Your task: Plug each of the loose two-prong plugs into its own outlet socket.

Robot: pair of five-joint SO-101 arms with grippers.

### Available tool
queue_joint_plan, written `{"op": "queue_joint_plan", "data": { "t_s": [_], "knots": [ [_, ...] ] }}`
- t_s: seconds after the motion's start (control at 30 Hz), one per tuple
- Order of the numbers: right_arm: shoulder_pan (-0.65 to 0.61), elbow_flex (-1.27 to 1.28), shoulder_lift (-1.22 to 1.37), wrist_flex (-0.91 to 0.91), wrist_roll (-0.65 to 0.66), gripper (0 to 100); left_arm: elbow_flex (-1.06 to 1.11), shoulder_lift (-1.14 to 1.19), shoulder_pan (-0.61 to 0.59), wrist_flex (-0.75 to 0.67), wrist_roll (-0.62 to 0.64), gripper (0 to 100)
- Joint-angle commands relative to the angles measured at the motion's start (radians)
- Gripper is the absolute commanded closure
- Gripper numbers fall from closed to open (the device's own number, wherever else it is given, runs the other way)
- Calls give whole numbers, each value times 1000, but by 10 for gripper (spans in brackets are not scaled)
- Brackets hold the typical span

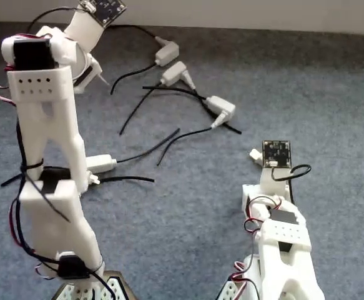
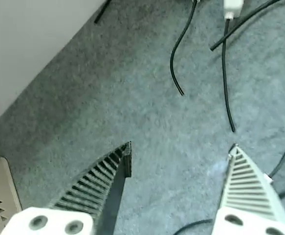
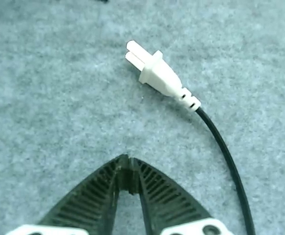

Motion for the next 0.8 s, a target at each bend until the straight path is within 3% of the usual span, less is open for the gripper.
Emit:
{"op": "queue_joint_plan", "data": {
  "t_s": [0.0,0.23,0.43,0.57,0.77],
  "knots": [
    [-8,-4,-5,-19,2,992,245,-223,-7,3,9,710],
    [-8,-4,-5,-19,2,992,762,-440,-117,3,44,747],
    [-10,-4,-5,-19,2,992,1052,-535,-252,3,-296,741],
    [-10,-4,-5,-19,2,992,1153,-545,-323,-3,-399,741],
    [-10,-4,-5,-18,2,992,1357,-545,-401,-267,-408,741]
  ]
}}
